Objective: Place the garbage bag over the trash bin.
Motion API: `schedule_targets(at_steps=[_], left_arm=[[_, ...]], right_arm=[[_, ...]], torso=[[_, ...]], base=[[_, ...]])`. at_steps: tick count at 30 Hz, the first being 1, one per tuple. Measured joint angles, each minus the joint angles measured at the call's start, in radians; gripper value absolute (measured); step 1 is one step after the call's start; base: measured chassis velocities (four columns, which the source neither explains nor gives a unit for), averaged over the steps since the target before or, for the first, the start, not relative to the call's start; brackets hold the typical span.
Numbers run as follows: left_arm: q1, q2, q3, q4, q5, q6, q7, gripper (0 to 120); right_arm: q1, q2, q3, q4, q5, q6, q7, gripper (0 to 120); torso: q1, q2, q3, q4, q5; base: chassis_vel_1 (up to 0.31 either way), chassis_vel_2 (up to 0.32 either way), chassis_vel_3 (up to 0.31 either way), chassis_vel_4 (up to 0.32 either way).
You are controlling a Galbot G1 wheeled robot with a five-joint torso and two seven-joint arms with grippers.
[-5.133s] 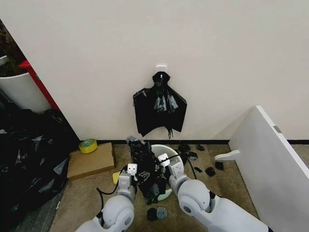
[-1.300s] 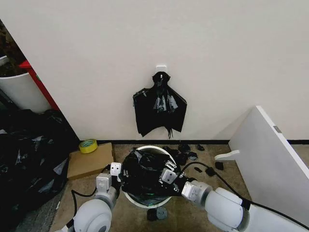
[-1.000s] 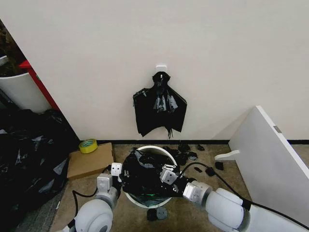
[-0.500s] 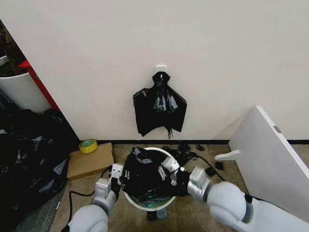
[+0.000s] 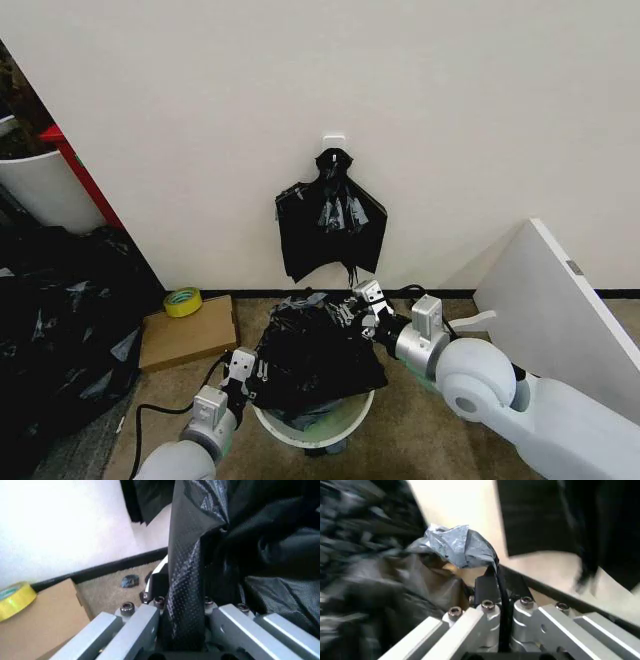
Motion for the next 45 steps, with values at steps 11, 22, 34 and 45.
schedule_targets(at_steps=[11,22,34,45], left_arm=[[0.020,0.011,-0.001,-0.018,0.035,-0.053,0.033,1],[0.026,-0.004,0.000,-0.005,0.048,-0.077,0.038,1],[0.038,-0.014,0.004,-0.013,0.049,-0.056,0.033,1],[0.034,-0.017,0.007,0.011,0.046,-0.051,0.030,1]], right_arm=[[0.019,-0.075,-0.020,-0.099,-0.114,-0.019,-0.145,0],[-0.005,-0.146,-0.021,-0.168,-0.307,0.052,-0.330,0],[-0.051,-0.168,0.036,-0.142,-0.189,0.094,-0.317,19],[-0.070,-0.196,0.154,-0.123,0.097,0.021,-0.336,59]], torso=[[0.000,0.000,0.000,-0.0001,-0.0001],[0.000,0.000,0.000,-0.0002,0.0001],[0.000,0.000,0.000,0.0000,-0.0001],[0.000,0.000,0.000,0.0000,0.0000]], base=[[0.000,0.000,0.000,0.000],[0.000,0.000,0.000,0.000],[0.000,0.000,0.000,0.000],[0.000,0.000,0.000,0.000]])
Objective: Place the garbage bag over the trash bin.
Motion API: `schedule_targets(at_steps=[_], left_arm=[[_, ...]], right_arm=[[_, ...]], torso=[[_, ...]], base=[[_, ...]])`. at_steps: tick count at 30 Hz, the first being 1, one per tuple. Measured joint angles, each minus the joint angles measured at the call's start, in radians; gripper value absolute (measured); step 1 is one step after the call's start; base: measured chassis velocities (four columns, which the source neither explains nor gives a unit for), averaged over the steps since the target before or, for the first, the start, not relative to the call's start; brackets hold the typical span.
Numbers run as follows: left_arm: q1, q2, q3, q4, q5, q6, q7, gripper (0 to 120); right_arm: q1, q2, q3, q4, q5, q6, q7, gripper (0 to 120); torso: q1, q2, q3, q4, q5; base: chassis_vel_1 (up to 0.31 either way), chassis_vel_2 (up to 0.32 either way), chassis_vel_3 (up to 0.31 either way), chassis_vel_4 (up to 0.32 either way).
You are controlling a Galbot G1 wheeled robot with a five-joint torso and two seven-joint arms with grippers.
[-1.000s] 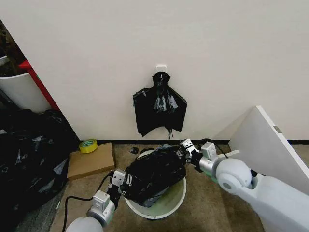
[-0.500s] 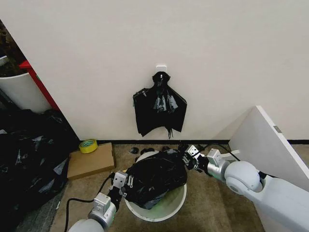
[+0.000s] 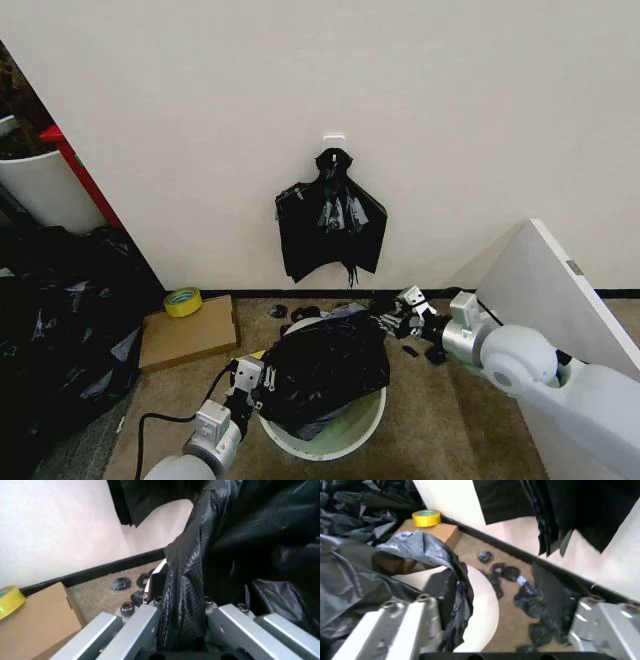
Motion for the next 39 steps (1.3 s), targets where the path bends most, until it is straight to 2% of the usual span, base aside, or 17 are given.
schedule_targets(at_steps=[3,4,9,10,13,15,17,18,20,22,26,29,34,35,39], left_arm=[[-0.004,0.002,-0.006,0.005,-0.003,0.002,-0.001,1],[-0.004,0.002,-0.006,0.005,-0.003,0.002,-0.001,1],[-0.017,-0.002,-0.008,0.022,-0.023,0.007,-0.014,1],[-0.017,-0.002,-0.008,0.022,-0.023,0.007,-0.014,1],[-0.024,-0.015,-0.008,0.033,-0.035,0.014,-0.041,1],[-0.025,-0.032,-0.006,0.043,-0.054,0.015,-0.070,1],[-0.025,-0.036,-0.005,0.048,-0.061,0.015,-0.082,1],[-0.029,-0.040,-0.003,0.057,-0.067,0.014,-0.094,1],[-0.030,-0.041,-0.003,0.059,-0.068,0.014,-0.097,1],[-0.040,-0.046,0.002,0.065,-0.071,0.012,-0.105,1],[-0.057,-0.052,0.011,0.067,-0.077,0.012,-0.111,1],[-0.060,-0.053,0.013,0.068,-0.077,0.012,-0.112,1],[-0.046,-0.052,0.012,0.064,-0.072,0.008,-0.112,1],[-0.046,-0.052,0.012,0.064,-0.072,0.008,-0.112,1],[-0.039,-0.054,0.011,0.057,-0.064,0.004,-0.111,1]], right_arm=[[-0.002,-0.011,0.019,-0.005,0.023,-0.033,-0.025,71],[-0.002,-0.011,0.019,-0.005,0.023,-0.033,-0.025,71],[-0.019,-0.036,0.041,-0.008,-0.005,-0.038,-0.107,91],[-0.019,-0.036,0.041,-0.008,-0.005,-0.038,-0.107,91],[-0.051,-0.016,0.087,0.026,0.002,-0.031,-0.056,99],[-0.166,0.045,0.220,0.125,0.057,-0.071,0.074,100],[-0.221,0.077,0.274,0.173,0.076,-0.089,0.132,100],[-0.296,0.113,0.331,0.233,0.096,-0.120,0.209,100],[-0.313,0.121,0.344,0.248,0.100,-0.125,0.225,100],[-0.409,0.166,0.389,0.318,0.099,-0.142,0.300,100],[-0.500,0.226,0.379,0.383,0.069,-0.168,0.400,100],[-0.508,0.244,0.357,0.392,0.064,-0.173,0.432,100],[-0.507,0.269,0.318,0.379,0.034,-0.185,0.464,84],[-0.507,0.269,0.318,0.379,0.034,-0.185,0.464,84],[-0.512,0.266,0.304,0.383,0.045,-0.196,0.470,67]], torso=[[0.000,0.000,0.000,0.0001,0.0000],[0.000,0.000,0.000,0.0001,0.0000],[0.000,0.000,0.000,-0.0002,0.0001],[0.000,0.000,0.000,-0.0002,0.0001],[0.000,0.000,0.000,0.0001,-0.0001],[0.000,0.000,0.000,0.0002,-0.0001],[0.000,0.000,0.000,0.0000,-0.0001],[0.000,0.000,0.000,0.0000,0.0001],[0.000,0.000,0.000,-0.0001,0.0000],[0.000,0.000,0.000,-0.0002,-0.0002],[0.000,0.000,0.000,-0.0003,-0.0002],[0.000,0.000,0.000,-0.0002,-0.0002],[0.000,0.000,0.000,0.0002,-0.0001],[0.000,0.000,0.000,0.0002,-0.0001],[0.000,0.000,0.000,0.0001,-0.0002]], base=[[0.000,0.000,0.000,0.000],[0.000,0.000,0.000,0.000],[0.000,0.000,0.000,0.000],[0.000,0.000,0.000,0.000],[0.000,0.000,0.000,0.000],[0.000,0.000,0.000,0.000],[0.000,0.000,0.000,0.000],[0.000,0.000,0.000,0.000],[0.000,0.000,0.000,0.000],[0.000,0.000,0.000,0.000],[0.000,0.000,0.000,0.000],[0.000,0.000,0.000,0.000],[0.000,0.000,0.000,0.000],[0.000,0.000,0.000,0.000],[0.000,0.000,0.000,0.000]])
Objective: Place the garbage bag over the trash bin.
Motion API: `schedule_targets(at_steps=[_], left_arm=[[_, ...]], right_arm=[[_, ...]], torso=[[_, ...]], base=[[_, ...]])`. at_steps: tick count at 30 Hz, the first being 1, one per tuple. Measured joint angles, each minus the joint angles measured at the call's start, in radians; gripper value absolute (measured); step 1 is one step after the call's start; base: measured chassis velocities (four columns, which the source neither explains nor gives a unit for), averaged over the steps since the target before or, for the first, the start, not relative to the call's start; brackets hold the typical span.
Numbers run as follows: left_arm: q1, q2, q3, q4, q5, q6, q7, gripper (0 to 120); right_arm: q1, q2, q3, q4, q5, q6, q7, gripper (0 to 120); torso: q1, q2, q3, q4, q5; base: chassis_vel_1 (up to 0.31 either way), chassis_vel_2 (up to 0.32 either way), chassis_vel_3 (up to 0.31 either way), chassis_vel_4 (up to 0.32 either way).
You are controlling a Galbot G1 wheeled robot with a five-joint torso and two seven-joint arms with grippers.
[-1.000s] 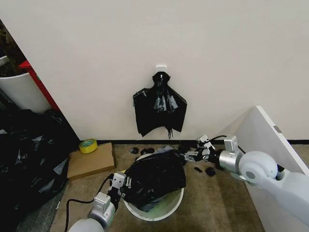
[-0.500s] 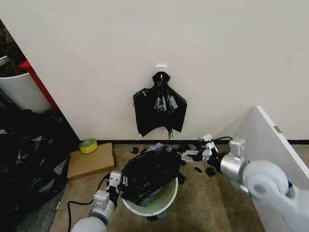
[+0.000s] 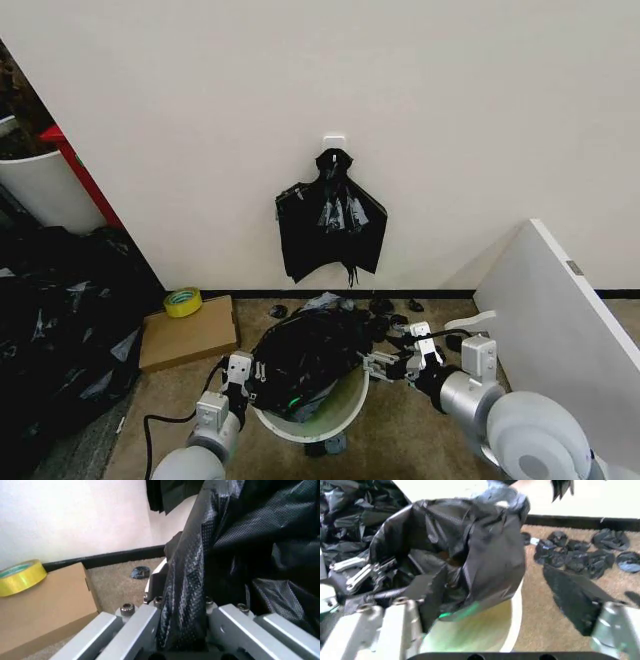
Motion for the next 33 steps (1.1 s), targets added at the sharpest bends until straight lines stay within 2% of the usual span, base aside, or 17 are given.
schedule_targets(at_steps=[3,4,6,9,11,14,19,28,33], left_arm=[[-0.001,-0.003,0.000,-0.002,0.001,-0.001,0.000,1],[-0.001,-0.003,0.000,-0.002,0.001,-0.001,0.000,1],[-0.001,-0.003,-0.002,-0.005,0.002,-0.001,0.000,1],[0.001,-0.002,-0.003,-0.008,0.002,-0.001,0.000,1],[0.001,-0.002,-0.003,-0.008,0.002,-0.001,0.000,1],[0.002,-0.002,-0.003,-0.014,-0.001,-0.002,0.000,1],[0.003,0.000,-0.009,-0.019,-0.029,-0.009,0.001,1],[0.008,0.002,-0.017,-0.024,-0.120,-0.043,0.022,1],[0.004,-0.001,-0.017,-0.027,-0.163,-0.062,0.025,1]], right_arm=[[0.001,0.004,-0.012,0.001,0.002,-0.003,0.006,55],[0.001,0.004,-0.012,0.001,0.002,-0.003,0.006,55],[-0.003,0.006,-0.013,-0.001,0.006,-0.004,0.014,44],[-0.011,0.008,-0.003,-0.001,0.012,-0.010,0.019,34],[-0.011,0.008,-0.002,-0.001,0.012,-0.011,0.019,32],[-0.023,0.013,0.008,-0.005,0.007,-0.017,0.022,16],[-0.034,0.020,0.026,-0.022,0.002,-0.013,0.033,0],[-0.044,0.002,0.104,-0.090,0.022,-0.028,0.028,0],[-0.069,-0.026,0.157,-0.140,0.024,-0.058,-0.034,0]], torso=[[0.000,0.000,0.000,0.0000,0.0002],[0.000,0.000,0.000,0.0000,0.0002],[0.000,0.000,0.000,0.0000,0.0001],[0.000,0.000,0.000,-0.0001,0.0001],[0.000,0.000,0.000,0.0000,0.0001],[0.000,0.000,0.000,-0.0001,0.0001],[0.000,0.000,0.000,-0.0001,0.0002],[0.000,0.000,0.000,0.0000,0.0002],[0.000,0.000,0.000,-0.0002,0.0002]], base=[[0.000,0.000,0.000,0.000],[0.000,0.000,0.000,0.000],[0.000,0.000,0.000,0.000],[0.000,0.000,0.000,0.000],[0.000,0.000,0.000,0.000],[0.000,0.000,0.000,0.000],[0.000,0.000,0.000,0.000],[0.000,0.000,0.000,0.000],[0.000,0.000,0.000,0.000]])
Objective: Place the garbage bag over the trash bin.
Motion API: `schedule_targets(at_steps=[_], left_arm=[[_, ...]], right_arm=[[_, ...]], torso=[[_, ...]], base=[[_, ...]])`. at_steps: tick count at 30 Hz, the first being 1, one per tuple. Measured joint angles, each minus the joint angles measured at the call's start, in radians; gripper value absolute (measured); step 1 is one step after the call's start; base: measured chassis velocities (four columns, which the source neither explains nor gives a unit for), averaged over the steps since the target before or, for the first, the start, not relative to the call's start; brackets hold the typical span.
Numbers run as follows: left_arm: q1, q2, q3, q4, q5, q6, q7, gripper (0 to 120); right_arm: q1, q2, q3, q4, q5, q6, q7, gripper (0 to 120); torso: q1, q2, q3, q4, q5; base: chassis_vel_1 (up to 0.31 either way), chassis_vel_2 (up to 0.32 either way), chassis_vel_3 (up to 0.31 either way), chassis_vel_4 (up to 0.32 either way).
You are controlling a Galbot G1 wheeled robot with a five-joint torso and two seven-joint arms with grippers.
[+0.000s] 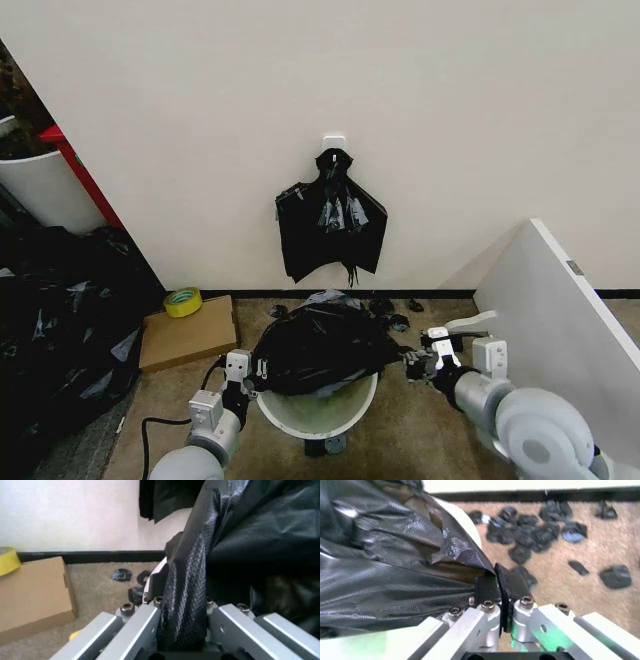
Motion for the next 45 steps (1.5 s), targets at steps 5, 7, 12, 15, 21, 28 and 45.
schedule_targets(at_steps=[5,7,12,15,21,28,45], left_arm=[[-0.007,-0.004,0.000,0.003,-0.032,-0.014,-0.001,1],[-0.012,-0.007,0.001,0.003,-0.054,-0.014,-0.010,1],[-0.032,-0.024,0.009,-0.011,-0.180,0.006,-0.055,1],[-0.041,-0.029,0.009,-0.015,-0.218,0.013,-0.071,1],[-0.063,-0.031,0.003,-0.020,-0.282,0.022,-0.111,1],[-0.067,-0.037,-0.001,-0.017,-0.308,0.024,-0.135,1],[-0.064,-0.043,0.008,-0.020,-0.293,0.034,-0.138,1]], right_arm=[[-0.043,-0.017,0.029,-0.034,-0.032,-0.015,-0.100,0],[-0.060,-0.018,0.032,-0.035,-0.051,-0.015,-0.132,0],[-0.108,0.015,-0.012,-0.036,-0.155,0.006,-0.214,0],[-0.117,0.034,-0.031,-0.040,-0.179,0.012,-0.229,0],[-0.143,0.068,-0.047,-0.045,-0.229,0.020,-0.283,0],[-0.165,0.097,-0.101,-0.076,-0.322,0.052,-0.302,0],[-0.193,0.132,-0.077,-0.100,-0.375,0.174,-0.218,34]], torso=[[0.000,0.000,0.000,0.0001,0.0000],[0.000,0.000,0.000,0.0001,0.0000],[0.000,0.000,0.000,0.0000,0.0000],[0.000,0.000,0.000,0.0000,-0.0001],[0.000,0.000,0.000,0.0001,-0.0001],[0.000,0.000,0.000,0.0001,-0.0003],[0.000,0.000,0.000,0.0001,0.0000]], base=[[0.000,0.000,0.000,0.000],[0.000,0.000,0.000,0.000],[0.000,0.000,0.000,0.000],[0.000,0.000,0.000,0.000],[0.000,0.000,0.000,0.000],[0.000,0.000,0.000,0.000],[0.000,0.000,0.000,0.000]])
